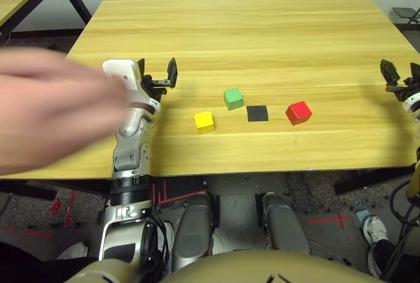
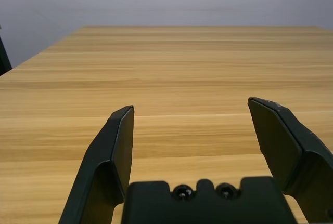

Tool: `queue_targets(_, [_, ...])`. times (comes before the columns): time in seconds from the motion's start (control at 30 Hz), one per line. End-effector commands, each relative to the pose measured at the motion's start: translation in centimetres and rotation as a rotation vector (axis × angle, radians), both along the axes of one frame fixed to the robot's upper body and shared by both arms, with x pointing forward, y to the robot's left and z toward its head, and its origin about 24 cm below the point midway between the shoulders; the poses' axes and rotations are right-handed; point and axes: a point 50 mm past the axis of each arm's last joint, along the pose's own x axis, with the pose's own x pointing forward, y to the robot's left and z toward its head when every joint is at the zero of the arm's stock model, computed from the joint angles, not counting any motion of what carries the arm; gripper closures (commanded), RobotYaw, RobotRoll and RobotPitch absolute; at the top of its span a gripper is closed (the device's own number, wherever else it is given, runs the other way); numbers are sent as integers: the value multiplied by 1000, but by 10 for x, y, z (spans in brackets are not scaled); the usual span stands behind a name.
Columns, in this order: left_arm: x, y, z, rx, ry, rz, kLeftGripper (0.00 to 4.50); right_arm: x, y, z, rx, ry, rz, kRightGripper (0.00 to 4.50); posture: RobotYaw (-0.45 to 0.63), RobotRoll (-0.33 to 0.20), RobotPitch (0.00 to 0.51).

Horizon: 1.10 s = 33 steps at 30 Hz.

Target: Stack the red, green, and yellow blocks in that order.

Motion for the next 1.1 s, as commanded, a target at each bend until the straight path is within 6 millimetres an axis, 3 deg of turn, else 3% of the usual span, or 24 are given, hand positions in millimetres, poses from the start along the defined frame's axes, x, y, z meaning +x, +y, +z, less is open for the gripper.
queue_targets(0.03, [-4, 15, -15, -9, 72, 54, 34, 1, 0, -2, -35, 39, -10, 0, 148, -116, 100])
queue_targets(0.1, [-6, 23, -10, -48, 73, 54, 34, 3, 2, 5, -91, 53, 39, 0, 156, -110, 104])
queue_targets(0.17, [-7, 22, 15, -62, 20, -32, 34, 8, 6, 17, -163, 77, 140, 0, 160, -108, 114])
queue_targets(0.27, [-8, 8, 49, -2, -4, -283, 34, 13, 22, 34, -312, 168, 442, 0, 177, -122, 111])
queue_targets(0.47, [-21, -19, 87, 177, 51, -660, 34, 8, 62, 46, -595, 447, 1094, 0, 220, -155, 90])
queue_targets(0.67, [-27, -38, 92, 232, 101, -798, 34, 16, 94, 50, -810, 543, 1314, 0, 266, -182, 86])
queue_targets(0.87, [-33, -58, 77, 299, 169, -857, 34, 30, 125, 50, -949, 572, 1426, 0, 342, -191, 78])
queue_targets(1.1, [-44, -57, 55, 367, 308, -882, 34, 36, 149, 41, -1001, 595, 1522, 0, 406, -195, 82])
